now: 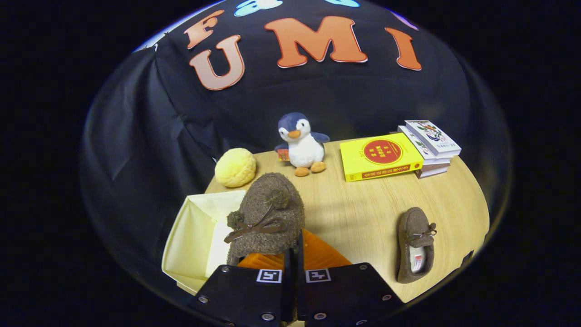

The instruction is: Open the storage box then place both shoes into the box .Put the left shoe in first, then the right shoe, with the right side of both shoes facing outward in a uniform manner.

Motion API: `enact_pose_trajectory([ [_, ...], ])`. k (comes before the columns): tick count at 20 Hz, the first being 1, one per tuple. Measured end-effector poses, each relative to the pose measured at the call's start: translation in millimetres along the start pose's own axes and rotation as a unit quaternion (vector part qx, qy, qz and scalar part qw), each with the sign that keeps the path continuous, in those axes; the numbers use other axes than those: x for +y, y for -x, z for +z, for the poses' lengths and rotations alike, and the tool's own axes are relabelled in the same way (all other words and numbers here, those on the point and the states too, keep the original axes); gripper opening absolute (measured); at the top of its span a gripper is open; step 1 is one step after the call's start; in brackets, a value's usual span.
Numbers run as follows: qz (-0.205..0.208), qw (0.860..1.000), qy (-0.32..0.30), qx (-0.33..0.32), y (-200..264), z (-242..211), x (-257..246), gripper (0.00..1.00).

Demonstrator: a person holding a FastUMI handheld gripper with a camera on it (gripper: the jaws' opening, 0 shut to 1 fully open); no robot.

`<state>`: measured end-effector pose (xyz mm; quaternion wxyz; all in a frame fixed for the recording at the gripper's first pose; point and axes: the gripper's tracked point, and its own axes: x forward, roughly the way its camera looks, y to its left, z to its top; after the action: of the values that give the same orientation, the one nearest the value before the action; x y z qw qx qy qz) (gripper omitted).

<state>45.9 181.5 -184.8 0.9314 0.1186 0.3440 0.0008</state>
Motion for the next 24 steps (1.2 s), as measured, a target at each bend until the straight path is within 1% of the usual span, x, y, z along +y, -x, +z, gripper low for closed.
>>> enact_pose_trajectory([
  [4, 0.036, 0.999, 0.001, 0.018, -12, -4, 66, 0.05],
  [8, 0.06, 0.997, 0.005, 0.049, -38, -25, 116, 0.05],
  [9, 0.061, 0.997, 0.006, 0.056, -45, -30, 124, 0.05],
  [10, 0.058, 0.996, 0.01, 0.063, -51, -35, 129, 0.05],
  [14, 0.023, 0.994, 0.023, 0.104, -77, -67, 135, 0.05],
  [17, 0.016, 0.988, 0.026, 0.148, -100, -95, 147, 0.05],
  [20, 0.003, 0.978, 0.033, 0.208, -116, -130, 158, 0.05],
  [23, -0.011, 0.967, 0.045, 0.251, -124, -151, 162, 0.05],
  [24, -0.008, 0.962, 0.046, 0.27, -123, -158, 163, 0.05],
])
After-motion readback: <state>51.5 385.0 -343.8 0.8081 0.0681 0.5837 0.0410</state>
